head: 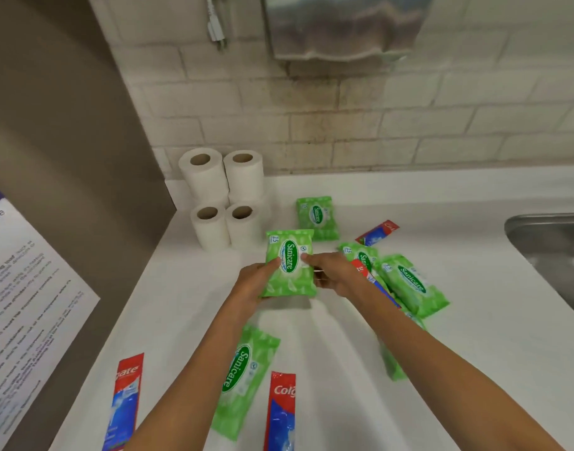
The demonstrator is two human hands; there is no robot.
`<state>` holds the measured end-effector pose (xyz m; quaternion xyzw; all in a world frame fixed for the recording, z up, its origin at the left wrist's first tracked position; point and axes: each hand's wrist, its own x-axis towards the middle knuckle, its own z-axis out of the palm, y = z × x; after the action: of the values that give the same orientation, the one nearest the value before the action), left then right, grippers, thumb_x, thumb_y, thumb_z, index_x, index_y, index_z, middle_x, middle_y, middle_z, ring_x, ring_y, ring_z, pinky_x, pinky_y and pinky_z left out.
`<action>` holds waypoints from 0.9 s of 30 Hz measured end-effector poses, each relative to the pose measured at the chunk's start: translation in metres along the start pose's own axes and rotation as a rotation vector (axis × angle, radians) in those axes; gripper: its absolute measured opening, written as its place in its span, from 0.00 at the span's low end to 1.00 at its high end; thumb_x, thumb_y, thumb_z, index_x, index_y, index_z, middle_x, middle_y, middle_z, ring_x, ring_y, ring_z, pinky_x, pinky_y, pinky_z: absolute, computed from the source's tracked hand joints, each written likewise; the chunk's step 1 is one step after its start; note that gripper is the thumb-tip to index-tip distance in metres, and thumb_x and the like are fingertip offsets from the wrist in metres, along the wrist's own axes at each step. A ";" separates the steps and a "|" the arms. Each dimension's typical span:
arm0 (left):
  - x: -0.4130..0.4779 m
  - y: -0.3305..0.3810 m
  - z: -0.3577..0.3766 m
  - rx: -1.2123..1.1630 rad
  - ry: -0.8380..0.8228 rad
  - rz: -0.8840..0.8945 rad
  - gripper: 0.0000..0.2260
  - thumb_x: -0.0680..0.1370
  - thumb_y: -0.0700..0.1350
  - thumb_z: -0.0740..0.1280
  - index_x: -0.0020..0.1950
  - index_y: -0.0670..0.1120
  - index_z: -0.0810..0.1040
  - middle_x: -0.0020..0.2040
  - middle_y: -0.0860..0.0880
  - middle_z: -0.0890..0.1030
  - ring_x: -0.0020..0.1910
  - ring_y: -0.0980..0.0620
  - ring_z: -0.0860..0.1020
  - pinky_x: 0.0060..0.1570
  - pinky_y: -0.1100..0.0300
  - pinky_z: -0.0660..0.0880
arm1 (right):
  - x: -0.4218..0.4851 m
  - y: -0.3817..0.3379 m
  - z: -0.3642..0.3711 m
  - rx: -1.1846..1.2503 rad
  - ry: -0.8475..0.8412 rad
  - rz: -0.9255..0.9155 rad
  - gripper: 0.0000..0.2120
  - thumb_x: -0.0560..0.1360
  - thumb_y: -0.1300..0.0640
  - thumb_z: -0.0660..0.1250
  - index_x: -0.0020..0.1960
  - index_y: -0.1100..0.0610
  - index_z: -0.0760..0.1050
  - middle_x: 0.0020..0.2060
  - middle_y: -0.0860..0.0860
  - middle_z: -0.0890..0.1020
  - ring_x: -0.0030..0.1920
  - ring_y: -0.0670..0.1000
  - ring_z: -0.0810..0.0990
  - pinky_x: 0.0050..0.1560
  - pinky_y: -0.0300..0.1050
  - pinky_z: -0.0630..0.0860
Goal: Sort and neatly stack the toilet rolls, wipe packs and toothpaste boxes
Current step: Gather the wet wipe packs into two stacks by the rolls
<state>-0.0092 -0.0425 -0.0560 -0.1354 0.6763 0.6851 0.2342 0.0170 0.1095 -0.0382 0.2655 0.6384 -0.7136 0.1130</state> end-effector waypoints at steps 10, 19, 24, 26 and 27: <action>0.021 0.020 0.071 -0.040 0.019 0.024 0.13 0.76 0.41 0.67 0.59 0.36 0.76 0.42 0.47 0.80 0.39 0.52 0.77 0.40 0.60 0.75 | 0.028 -0.025 -0.068 0.039 0.038 -0.126 0.11 0.74 0.60 0.68 0.35 0.60 0.70 0.30 0.54 0.71 0.27 0.50 0.68 0.24 0.37 0.67; 0.082 0.054 0.097 0.039 0.174 0.119 0.13 0.76 0.40 0.67 0.58 0.35 0.76 0.49 0.43 0.78 0.35 0.54 0.75 0.34 0.63 0.72 | 0.084 -0.055 -0.109 -0.024 0.174 -0.205 0.10 0.78 0.58 0.62 0.38 0.57 0.73 0.32 0.53 0.76 0.30 0.49 0.72 0.27 0.37 0.69; 0.122 0.059 0.108 0.087 0.237 0.126 0.06 0.75 0.39 0.68 0.46 0.36 0.79 0.45 0.41 0.80 0.37 0.48 0.77 0.43 0.56 0.75 | 0.115 -0.060 -0.120 -0.073 0.202 -0.190 0.13 0.77 0.58 0.62 0.33 0.56 0.72 0.30 0.52 0.76 0.28 0.48 0.69 0.28 0.38 0.64; 0.136 0.059 0.114 0.107 0.248 0.124 0.08 0.75 0.40 0.69 0.36 0.42 0.76 0.38 0.44 0.78 0.37 0.47 0.76 0.41 0.56 0.73 | 0.125 -0.060 -0.123 -0.070 0.207 -0.188 0.14 0.77 0.59 0.61 0.33 0.57 0.72 0.30 0.52 0.75 0.28 0.48 0.68 0.28 0.38 0.63; 0.140 0.060 0.116 0.120 0.252 0.126 0.10 0.75 0.40 0.69 0.34 0.44 0.75 0.35 0.46 0.77 0.36 0.48 0.75 0.40 0.57 0.71 | 0.128 -0.060 -0.124 -0.071 0.209 -0.191 0.14 0.77 0.59 0.61 0.32 0.57 0.71 0.29 0.52 0.75 0.28 0.48 0.68 0.29 0.38 0.63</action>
<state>-0.1439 0.0935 -0.0692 -0.1636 0.7473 0.6343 0.1116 -0.0903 0.2619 -0.0598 0.2725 0.6939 -0.6664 -0.0133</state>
